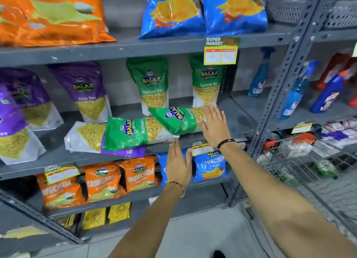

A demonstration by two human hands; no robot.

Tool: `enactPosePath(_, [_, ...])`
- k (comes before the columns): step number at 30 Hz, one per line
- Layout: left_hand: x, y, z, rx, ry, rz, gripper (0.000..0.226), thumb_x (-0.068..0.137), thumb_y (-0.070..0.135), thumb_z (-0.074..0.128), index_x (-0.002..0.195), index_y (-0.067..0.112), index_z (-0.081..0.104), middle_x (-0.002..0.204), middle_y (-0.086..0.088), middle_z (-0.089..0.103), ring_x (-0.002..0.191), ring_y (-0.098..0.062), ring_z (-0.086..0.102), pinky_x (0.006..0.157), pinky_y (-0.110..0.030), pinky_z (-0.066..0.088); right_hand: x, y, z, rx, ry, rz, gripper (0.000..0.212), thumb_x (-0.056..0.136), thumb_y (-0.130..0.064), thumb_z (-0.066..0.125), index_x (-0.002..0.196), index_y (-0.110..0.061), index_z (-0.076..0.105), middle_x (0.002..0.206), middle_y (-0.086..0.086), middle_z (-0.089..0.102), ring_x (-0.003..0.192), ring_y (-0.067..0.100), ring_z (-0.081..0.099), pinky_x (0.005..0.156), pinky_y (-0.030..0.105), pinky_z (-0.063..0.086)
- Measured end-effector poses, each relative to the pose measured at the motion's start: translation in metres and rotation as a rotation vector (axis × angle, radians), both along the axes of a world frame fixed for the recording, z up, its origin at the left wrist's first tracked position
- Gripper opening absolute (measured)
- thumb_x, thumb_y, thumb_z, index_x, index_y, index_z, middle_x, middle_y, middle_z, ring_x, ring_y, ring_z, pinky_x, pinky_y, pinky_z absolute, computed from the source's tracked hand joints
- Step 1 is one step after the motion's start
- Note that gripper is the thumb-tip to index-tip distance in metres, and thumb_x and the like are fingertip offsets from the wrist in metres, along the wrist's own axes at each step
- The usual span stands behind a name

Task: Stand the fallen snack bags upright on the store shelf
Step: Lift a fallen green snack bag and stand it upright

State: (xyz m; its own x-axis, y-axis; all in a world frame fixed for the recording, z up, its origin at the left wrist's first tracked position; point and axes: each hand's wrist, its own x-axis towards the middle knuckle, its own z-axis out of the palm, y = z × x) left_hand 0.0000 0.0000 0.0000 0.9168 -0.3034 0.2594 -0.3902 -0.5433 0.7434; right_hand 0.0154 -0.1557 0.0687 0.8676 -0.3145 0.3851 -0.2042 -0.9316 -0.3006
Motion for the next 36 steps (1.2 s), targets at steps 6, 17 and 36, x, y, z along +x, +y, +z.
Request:
enactPosePath(6, [0.025,-0.097,0.003,-0.551,0.556,0.304,0.058,0.096,0.044,0.036,0.14,0.007,0.035,0.148,-0.016,0.039,0.134,-0.031,0.039,0.102,-0.035,0.032,0.055,-0.077,-0.016,0.137,0.226,0.164,0.056,0.097,-0.028,0.038,0.147,-0.011,0.022,0.158,0.01,0.02,0.146,0.027,0.017,0.117,0.051,0.018])
enactPosePath(17, [0.097,-0.18,0.007,-1.423,0.71,0.641,0.066,0.087,0.061,0.038,0.145,0.033,0.025,0.156,0.002,0.025,0.143,-0.023,0.025,0.117,-0.041,0.024,0.179,-0.139,-0.016,0.454,0.579,0.446,0.063,0.094,-0.051,0.035,0.148,-0.021,0.024,0.157,0.006,0.025,0.14,0.026,0.032,0.111,0.036,0.029])
enactPosePath(36, [0.1,-0.14,0.016,-1.306,0.72,0.323,0.069,0.085,0.069,0.032,0.134,0.023,0.048,0.138,-0.007,0.055,0.125,-0.026,0.053,0.109,-0.048,0.039,0.109,-0.167,-0.049,0.956,0.284,0.284,0.043,0.076,-0.051,0.065,0.103,-0.016,0.067,0.103,-0.001,0.066,0.1,0.016,0.06,0.086,0.026,0.044])
